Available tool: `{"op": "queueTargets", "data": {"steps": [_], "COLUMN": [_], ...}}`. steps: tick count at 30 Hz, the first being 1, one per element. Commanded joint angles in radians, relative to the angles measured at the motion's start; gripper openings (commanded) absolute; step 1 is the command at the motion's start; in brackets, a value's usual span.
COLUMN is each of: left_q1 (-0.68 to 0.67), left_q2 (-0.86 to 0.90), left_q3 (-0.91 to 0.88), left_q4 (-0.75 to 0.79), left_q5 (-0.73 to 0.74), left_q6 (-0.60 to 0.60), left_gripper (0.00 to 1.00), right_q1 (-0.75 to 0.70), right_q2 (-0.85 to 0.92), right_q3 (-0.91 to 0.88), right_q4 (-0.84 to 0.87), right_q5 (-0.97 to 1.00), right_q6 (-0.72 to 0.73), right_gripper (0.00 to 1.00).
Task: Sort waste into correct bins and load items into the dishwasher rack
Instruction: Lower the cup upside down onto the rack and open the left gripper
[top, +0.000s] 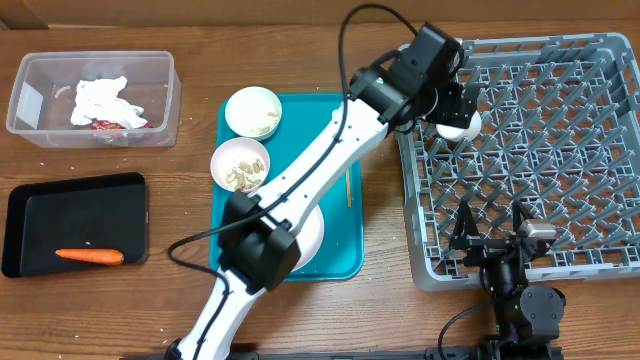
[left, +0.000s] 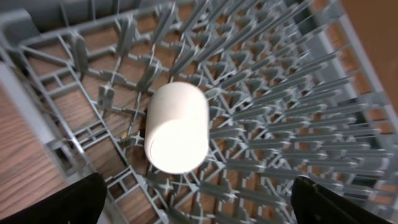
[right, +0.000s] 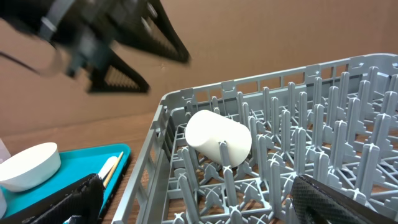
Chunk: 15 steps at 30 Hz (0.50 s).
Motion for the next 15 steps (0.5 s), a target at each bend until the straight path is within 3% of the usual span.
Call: {"op": "queueTargets", "data": {"steps": [1, 2, 6, 15], "left_q1": [0.007, 0.003, -0.017, -0.027], "left_q2": [-0.095, -0.087, -0.016, 0.079], "left_q3": [0.014, 0.013, 0.012, 0.012], "left_q4": [-0.073, -0.084, -0.089, -0.013], "left_q5": [-0.001, -0.007, -0.014, -0.013], "left_q6": [0.02, 0.02, 0.012, 0.0], "left_gripper": [0.75, 0.66, 0.05, 0.04], "right_q1": [-0.003, -0.003, -0.003, -0.003], "right_q2": [-0.011, -0.011, -0.011, -0.011], "right_q3": [-0.011, -0.011, -0.011, -0.011], "right_q4": [0.007, 0.007, 0.007, 0.007], "right_q5": [0.01, 0.01, 0.01, 0.01], "right_q6": [-0.003, -0.003, -0.003, -0.003], "right_gripper": [1.0, 1.0, 1.0, 1.0]}}
